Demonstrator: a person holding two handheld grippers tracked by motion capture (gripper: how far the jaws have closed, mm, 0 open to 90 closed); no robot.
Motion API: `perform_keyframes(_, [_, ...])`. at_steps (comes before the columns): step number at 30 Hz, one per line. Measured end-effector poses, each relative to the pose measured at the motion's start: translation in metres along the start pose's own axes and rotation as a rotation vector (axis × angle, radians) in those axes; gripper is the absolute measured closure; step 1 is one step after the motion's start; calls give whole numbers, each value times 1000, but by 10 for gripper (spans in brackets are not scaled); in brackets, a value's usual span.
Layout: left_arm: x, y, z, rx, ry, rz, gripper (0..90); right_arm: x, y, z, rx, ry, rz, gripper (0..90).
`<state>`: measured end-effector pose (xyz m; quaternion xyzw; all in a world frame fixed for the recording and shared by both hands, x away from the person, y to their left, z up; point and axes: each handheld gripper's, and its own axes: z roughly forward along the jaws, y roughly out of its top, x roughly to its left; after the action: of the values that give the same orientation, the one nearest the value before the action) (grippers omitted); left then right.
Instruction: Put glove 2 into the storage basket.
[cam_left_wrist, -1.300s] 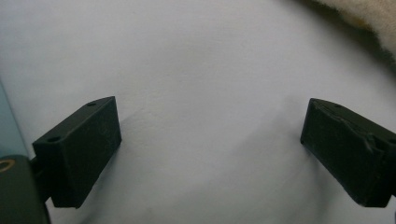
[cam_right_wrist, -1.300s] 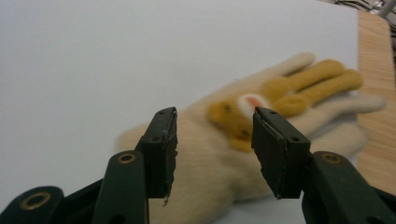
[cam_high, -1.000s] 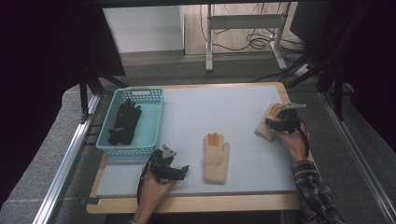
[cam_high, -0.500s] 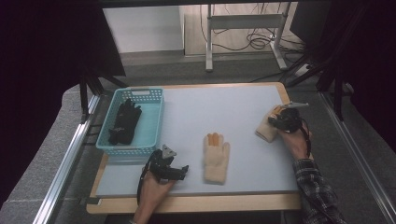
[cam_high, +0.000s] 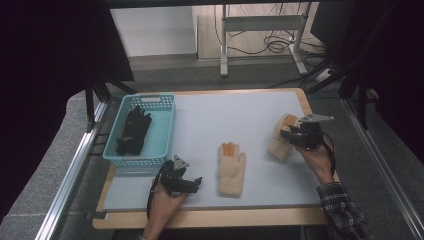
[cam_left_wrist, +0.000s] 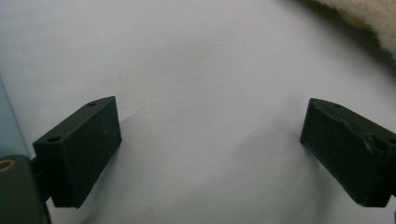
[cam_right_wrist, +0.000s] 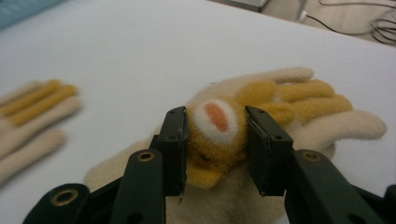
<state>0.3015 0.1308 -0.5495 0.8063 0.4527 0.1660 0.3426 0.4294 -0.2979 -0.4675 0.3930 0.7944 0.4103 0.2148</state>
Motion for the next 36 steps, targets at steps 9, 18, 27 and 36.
perform_keyframes(9, [0,0,0,0,0,-1,54,44,10,-23,-55,178,-48,599])
perform_keyframes(18, [0,0,0,-3,1,-3,54,106,17,-15,-33,342,-142,598])
perform_keyframes(27, [0,0,0,-4,1,-3,54,150,13,12,13,428,-176,596])
perform_keyframes(36, [0,0,0,-5,1,-6,54,168,-4,40,75,407,-187,555])
